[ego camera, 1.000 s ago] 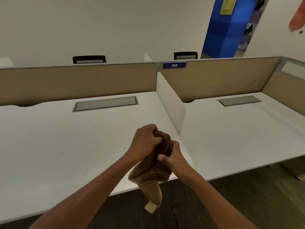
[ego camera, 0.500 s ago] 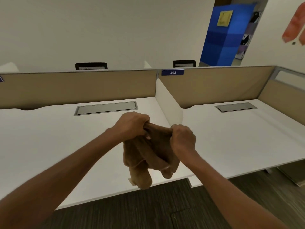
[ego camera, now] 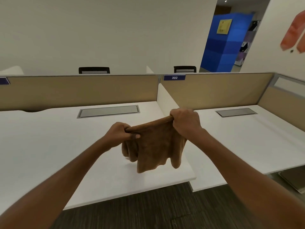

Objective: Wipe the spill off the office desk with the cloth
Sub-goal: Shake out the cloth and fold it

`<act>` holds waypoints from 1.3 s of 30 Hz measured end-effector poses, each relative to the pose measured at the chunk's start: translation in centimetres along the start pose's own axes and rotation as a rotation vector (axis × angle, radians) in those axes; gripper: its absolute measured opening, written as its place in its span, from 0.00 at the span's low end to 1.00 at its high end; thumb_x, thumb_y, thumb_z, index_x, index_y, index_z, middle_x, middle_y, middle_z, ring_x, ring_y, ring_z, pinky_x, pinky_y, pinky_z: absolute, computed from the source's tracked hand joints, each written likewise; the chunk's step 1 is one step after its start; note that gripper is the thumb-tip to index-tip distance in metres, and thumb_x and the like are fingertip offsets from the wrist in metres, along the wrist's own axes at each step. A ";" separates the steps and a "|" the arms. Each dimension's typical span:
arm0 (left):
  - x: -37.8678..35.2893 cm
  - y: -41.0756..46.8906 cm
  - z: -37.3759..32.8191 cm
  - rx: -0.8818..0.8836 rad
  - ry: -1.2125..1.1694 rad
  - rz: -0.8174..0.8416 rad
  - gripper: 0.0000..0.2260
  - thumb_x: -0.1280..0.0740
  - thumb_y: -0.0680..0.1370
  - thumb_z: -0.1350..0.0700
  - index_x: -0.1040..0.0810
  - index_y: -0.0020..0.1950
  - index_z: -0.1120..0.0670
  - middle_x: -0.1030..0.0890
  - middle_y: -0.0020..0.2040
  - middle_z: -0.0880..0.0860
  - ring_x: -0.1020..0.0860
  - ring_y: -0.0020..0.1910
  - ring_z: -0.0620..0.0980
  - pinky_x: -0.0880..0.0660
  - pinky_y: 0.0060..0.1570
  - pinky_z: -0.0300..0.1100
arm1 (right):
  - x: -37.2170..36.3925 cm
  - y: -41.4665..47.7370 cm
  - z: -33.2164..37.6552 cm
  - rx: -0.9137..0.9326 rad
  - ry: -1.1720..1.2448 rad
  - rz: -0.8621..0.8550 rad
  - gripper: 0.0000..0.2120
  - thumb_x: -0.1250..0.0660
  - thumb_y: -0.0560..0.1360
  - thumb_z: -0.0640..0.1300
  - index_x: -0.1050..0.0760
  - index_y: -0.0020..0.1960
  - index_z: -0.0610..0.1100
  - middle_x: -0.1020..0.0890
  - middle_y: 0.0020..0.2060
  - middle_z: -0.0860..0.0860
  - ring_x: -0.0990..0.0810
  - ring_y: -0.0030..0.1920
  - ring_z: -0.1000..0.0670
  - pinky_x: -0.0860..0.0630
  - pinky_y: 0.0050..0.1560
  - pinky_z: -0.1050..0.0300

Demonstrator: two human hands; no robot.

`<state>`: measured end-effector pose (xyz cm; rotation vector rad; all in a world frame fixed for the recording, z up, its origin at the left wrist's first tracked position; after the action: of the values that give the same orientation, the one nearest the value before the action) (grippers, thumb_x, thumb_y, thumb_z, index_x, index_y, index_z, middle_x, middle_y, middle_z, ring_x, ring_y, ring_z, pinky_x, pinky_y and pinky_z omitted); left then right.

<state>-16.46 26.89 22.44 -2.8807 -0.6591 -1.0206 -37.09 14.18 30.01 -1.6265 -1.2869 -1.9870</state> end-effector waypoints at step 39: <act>5.1 -3.3 8.5 -0.424 0.831 -0.110 0.36 0.21 0.64 0.53 0.36 0.67 0.49 0.23 0.52 0.56 0.25 0.26 0.51 0.31 0.24 0.37 | -1.3 6.6 -4.9 -0.253 0.199 0.343 0.07 0.36 0.73 0.37 0.24 0.37 0.44 0.21 0.35 0.45 0.22 0.37 0.47 0.26 0.35 0.57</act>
<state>-9.15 33.15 18.40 -2.3115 -0.5672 -2.3872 -35.38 6.31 32.01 -1.5775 -0.6561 -2.0876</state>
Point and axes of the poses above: each hand's wrist, its own y-axis towards the middle knuckle, its own x-axis out of the back of the hand, z = x × y, the point moved 4 cm from there along y, towards the middle knuckle
